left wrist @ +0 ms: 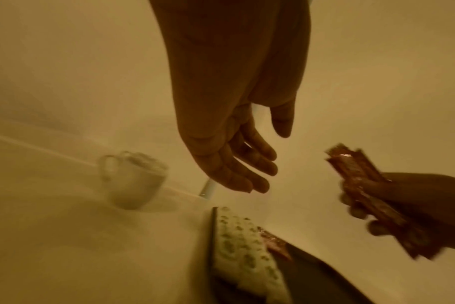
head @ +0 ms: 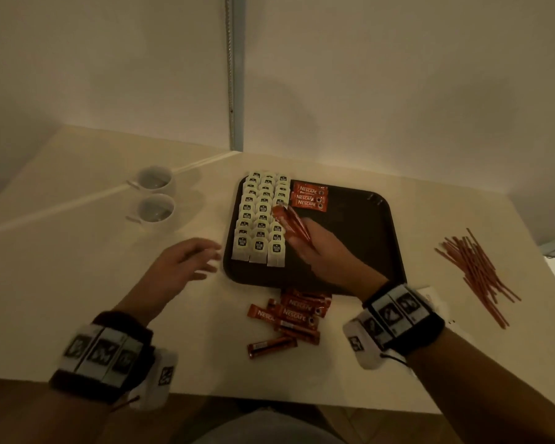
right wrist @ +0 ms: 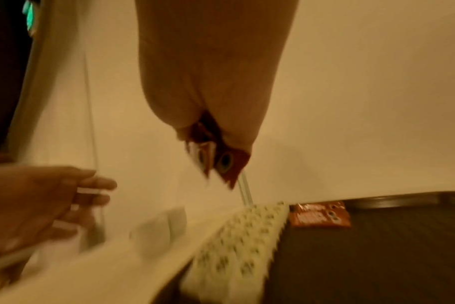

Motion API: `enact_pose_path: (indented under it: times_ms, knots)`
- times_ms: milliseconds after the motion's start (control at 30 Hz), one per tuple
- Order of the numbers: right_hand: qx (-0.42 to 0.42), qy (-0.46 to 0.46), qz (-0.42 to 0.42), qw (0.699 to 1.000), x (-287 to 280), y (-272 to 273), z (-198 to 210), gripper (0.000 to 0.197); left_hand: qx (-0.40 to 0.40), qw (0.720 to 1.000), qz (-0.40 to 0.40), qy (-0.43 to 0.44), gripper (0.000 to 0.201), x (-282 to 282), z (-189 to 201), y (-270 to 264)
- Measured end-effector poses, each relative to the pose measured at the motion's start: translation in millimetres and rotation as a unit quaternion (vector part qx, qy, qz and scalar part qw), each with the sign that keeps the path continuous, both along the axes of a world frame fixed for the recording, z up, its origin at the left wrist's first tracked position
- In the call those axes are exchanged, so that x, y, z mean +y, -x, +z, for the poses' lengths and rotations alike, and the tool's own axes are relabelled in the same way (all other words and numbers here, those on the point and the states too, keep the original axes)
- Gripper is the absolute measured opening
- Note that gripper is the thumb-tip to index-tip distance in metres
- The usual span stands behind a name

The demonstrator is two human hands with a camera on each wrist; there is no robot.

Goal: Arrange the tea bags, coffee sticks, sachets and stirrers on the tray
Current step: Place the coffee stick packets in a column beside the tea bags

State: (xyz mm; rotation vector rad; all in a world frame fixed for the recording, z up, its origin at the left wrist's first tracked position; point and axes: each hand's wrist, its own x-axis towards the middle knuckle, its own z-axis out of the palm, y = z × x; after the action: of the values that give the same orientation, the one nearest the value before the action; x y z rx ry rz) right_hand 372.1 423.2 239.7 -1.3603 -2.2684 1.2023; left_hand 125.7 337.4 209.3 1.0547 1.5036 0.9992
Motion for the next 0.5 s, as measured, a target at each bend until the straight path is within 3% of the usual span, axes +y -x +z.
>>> enact_pose_path:
  times_ms: [33,133,167,267,367,433,500]
  knots:
    - [0.035,0.04,0.002,0.999,5.5,6.4,10.6,0.03,-0.028,0.999,-0.021,-0.007,0.018,13.9,6.5,-10.9]
    - [0.154,0.167,-0.004,0.974,15.9,23.1,35.5,0.021,-0.148,0.986,-0.053,-0.053,0.055,55.3,24.6,-40.1]
    - [0.188,0.209,-0.004,0.96,18.9,28.1,39.5,0.017,-0.193,0.977,-0.045,-0.079,0.055,66.8,32.7,-48.6]
    - [0.24,0.277,-0.01,0.931,25.2,41.0,48.6,0.016,-0.287,0.948,0.014,-0.139,0.036,95.8,55.6,-64.5]
    - [0.299,0.301,-0.058,0.904,36.2,46.5,48.9,0.016,-0.3,0.936,0.056,-0.175,0.012,112.0,67.7,-72.0]
    - [0.346,0.299,-0.115,0.882,43.7,47.8,48.2,0.022,-0.311,0.929,0.095,-0.178,0.012,117.9,66.3,-76.4]
    - [0.353,0.276,-0.164,0.879,49.6,48.5,45.2,0.03,-0.355,0.912,0.121,-0.169,0.009,120.2,63.0,-82.9]
